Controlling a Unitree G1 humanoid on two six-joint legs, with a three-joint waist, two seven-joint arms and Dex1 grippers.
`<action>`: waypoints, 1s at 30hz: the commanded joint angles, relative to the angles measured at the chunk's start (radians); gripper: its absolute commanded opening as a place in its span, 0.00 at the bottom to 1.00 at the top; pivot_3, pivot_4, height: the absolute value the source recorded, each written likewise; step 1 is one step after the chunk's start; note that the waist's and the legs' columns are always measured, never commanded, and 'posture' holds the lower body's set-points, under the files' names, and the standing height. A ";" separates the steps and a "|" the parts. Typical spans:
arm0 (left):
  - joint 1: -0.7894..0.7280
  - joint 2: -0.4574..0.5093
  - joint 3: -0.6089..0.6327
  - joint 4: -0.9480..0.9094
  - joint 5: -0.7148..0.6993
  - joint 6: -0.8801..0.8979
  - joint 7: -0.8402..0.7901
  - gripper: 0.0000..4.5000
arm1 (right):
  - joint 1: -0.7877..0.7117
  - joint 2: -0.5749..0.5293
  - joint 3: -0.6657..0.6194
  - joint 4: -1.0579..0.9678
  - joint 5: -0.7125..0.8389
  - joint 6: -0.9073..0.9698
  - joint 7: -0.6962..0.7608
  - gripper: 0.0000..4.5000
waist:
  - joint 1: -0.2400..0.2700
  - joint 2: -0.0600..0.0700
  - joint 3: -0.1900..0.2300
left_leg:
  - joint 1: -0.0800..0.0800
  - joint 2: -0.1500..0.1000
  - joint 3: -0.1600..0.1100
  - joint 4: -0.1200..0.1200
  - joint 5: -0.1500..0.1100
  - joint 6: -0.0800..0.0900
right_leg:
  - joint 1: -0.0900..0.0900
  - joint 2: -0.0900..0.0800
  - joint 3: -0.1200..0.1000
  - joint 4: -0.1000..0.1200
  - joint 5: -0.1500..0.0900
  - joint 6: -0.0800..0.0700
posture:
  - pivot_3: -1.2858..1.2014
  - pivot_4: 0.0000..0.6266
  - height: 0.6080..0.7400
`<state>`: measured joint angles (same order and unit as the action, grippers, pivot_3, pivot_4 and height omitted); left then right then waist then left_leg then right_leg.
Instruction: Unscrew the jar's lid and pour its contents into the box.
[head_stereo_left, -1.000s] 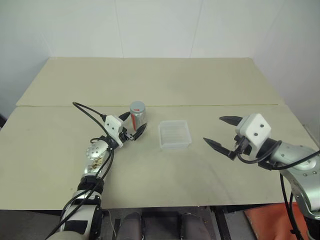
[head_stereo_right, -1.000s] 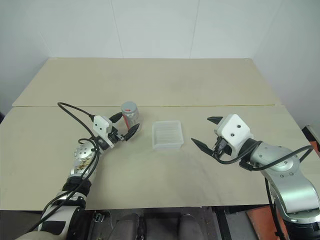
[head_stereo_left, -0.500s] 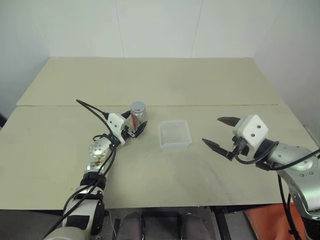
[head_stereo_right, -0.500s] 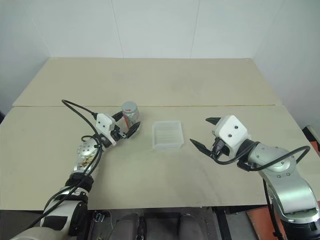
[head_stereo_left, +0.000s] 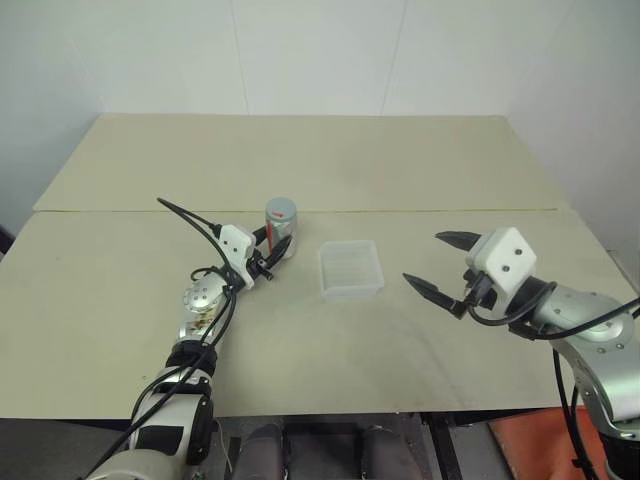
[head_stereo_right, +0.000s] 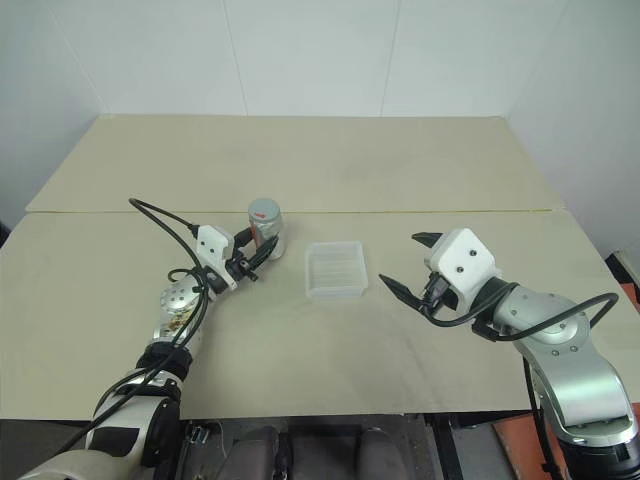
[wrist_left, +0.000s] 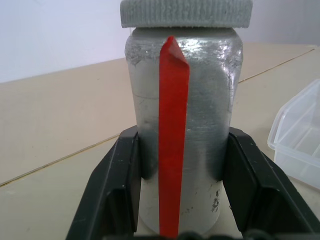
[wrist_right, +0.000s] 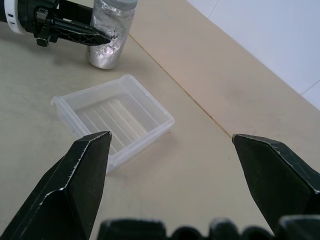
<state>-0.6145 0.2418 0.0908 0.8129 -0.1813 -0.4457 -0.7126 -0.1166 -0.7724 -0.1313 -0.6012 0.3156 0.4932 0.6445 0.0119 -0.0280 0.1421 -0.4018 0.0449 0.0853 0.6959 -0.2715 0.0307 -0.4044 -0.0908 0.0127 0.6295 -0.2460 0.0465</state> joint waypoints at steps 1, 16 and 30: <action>0.008 0.004 0.001 -0.087 -0.020 0.014 -0.014 0.43 | -0.034 0.001 -0.005 -0.045 -0.001 0.006 -0.012 1.00 | 0.000 0.000 0.000 | 0.000 0.000 0.000 0.000 0.000 0.000 | 0.000 0.000 0.000 0.000 0.000 0.000 | 0.52 0.24 1.00; 0.136 0.051 -0.062 -0.598 -0.072 0.298 -0.056 0.43 | -0.362 0.292 0.223 -0.070 0.027 0.248 -0.222 1.00 | -0.004 0.000 0.000 | -0.001 0.001 -0.002 0.000 0.000 0.000 | -0.001 0.000 0.000 0.001 0.000 0.000 | 0.52 0.24 1.00; 0.165 0.014 -0.111 -0.703 -0.089 0.361 -0.049 0.43 | -0.486 0.499 0.255 0.016 0.011 0.309 -0.355 1.00 | -0.005 0.001 0.000 | -0.002 0.001 -0.001 0.000 0.001 0.000 | -0.002 0.000 -0.001 0.001 0.000 0.000 | 0.52 0.24 1.00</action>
<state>-0.4324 0.2591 -0.0199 0.1549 -0.2595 -0.0821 -0.7717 -0.5793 -0.2824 0.1272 -0.5687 0.3342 0.8046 0.3092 0.0071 -0.0274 0.1420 -0.4041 0.0456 0.0848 0.6963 -0.2709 0.0302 -0.4062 -0.0905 0.0115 0.6301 -0.2460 0.0463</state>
